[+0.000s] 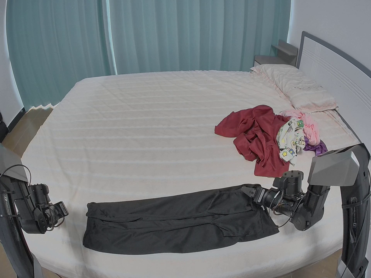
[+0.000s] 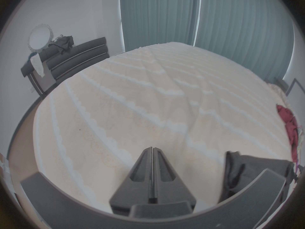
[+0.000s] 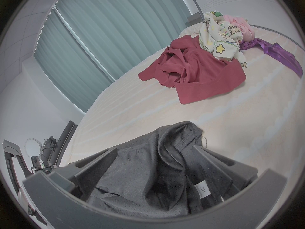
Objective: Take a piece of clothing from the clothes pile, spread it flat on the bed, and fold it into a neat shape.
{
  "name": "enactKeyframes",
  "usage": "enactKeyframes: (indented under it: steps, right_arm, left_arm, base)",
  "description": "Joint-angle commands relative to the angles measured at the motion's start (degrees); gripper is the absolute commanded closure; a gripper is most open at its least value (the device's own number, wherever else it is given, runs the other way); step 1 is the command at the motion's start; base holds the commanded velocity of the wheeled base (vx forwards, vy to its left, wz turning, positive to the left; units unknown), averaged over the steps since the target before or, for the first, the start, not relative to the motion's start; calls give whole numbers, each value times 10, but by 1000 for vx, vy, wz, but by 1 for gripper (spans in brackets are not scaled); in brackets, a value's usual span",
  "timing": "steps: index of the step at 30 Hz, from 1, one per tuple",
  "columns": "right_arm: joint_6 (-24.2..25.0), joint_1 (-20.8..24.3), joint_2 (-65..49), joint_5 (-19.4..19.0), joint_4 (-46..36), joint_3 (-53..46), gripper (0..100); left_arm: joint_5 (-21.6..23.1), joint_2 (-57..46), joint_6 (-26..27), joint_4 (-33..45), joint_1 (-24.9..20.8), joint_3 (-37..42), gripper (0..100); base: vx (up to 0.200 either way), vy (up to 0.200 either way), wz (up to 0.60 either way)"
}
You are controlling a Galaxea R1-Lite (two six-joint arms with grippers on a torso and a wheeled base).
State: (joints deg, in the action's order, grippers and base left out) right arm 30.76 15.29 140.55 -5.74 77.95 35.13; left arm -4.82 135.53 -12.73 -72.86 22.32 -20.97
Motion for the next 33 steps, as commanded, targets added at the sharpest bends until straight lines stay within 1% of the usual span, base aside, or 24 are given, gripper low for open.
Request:
enactKeyframes:
  steps: [1, 2, 4, 6, 7, 8, 9, 10, 16, 21, 24, 25, 29, 33]
  right_arm:
    - [0, 0, 1, 0, 0, -2, 0]
    - [0, 0, 1, 0, 0, -2, 0]
    - [0, 1, 1, -1, 0, -2, 0]
    - [0, 1, 1, -1, 0, -2, 0]
    - [0, 1, 1, 0, 0, -2, 0]
    - [0, 1, 1, -1, 0, -2, 0]
    - [0, 1, 1, -1, 0, -2, 0]
    - [0, 1, 1, -1, 0, -2, 0]
    - [-1, 1, 1, -1, 0, -2, 0]
    - [-1, 1, 1, -1, 0, -2, 0]
    - [-1, 1, 2, -1, 0, -2, 0]
    - [-1, 1, 2, -1, 0, -2, 0]
    - [-1, 1, 5, 0, 0, -2, 0]
    - [-1, 1, 5, -1, 0, -2, 0]
  left_arm:
    - [48, -82, -39, 4, -9, 22, 100]
    - [53, -86, -44, 4, -11, 22, 100]
    - [105, -125, -87, 22, -31, 33, 100]
    - [151, -144, -114, 47, -47, 40, 100]
    - [164, -146, -118, 55, -52, 42, 100]
    - [187, -146, -126, 65, -60, 44, 100]
    - [189, -146, -126, 66, -61, 44, 100]
    - [213, -142, -132, 73, -69, 46, 100]
    - [244, -118, -135, 72, -86, 51, 100]
    - [284, -99, -134, 73, -88, 55, 100]
    - [286, -87, -128, 65, -88, 56, 100]
    - [286, -89, -128, 65, -88, 56, 0]
    - [285, -91, -114, 65, -85, 57, 0]
    - [285, -91, -85, 64, -84, 67, 0]
  base:
    - [0, 0, 0]
    - [0, 0, 0]
    - [0, 0, 0]
    - [0, 0, 0]
    - [0, 0, 0]
    - [0, 0, 0]
    - [0, 0, 0]
    - [0, 0, 0]
    - [0, 0, 0]
    - [0, 0, 0]
    - [0, 0, 0]
    - [0, 0, 0]
    - [0, 0, 0]
    - [0, 0, 0]
